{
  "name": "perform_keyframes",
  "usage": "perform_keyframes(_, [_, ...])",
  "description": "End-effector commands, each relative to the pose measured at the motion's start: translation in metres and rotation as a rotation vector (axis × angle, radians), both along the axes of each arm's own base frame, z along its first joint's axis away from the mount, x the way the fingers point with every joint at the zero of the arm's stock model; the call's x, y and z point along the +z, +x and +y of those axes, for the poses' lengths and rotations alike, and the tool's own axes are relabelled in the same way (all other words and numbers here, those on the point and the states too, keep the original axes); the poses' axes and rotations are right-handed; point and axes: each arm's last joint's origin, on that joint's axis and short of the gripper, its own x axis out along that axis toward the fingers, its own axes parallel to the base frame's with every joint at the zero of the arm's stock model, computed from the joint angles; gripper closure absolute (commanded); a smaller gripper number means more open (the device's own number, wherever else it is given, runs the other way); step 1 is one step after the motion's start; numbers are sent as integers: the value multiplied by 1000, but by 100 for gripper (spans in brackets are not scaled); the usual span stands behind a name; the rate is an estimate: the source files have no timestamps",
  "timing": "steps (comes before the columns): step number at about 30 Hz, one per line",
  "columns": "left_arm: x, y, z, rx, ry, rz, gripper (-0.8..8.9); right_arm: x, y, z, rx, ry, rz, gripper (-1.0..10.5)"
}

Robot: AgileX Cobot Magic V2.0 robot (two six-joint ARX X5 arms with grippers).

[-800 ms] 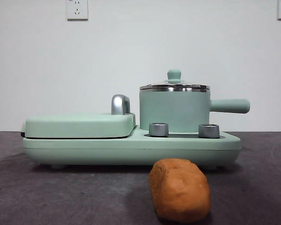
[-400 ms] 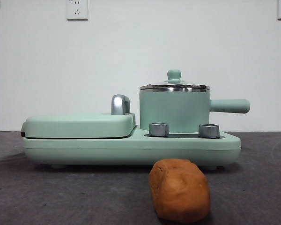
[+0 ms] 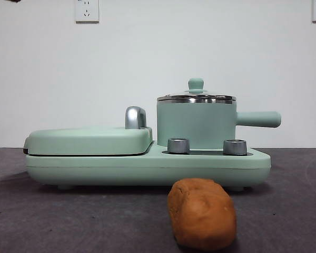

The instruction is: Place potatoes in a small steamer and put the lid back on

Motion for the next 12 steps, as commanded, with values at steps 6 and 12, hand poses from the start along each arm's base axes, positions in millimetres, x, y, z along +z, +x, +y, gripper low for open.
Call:
perform_keyframes(6, [7,1,0,-4,-7,-30,331,4,2,0,5,-8,-11,503])
perform_keyframes(12, [10,8,-5,-19,-32,-60,331,3,4,0,6,-8,-6,462])
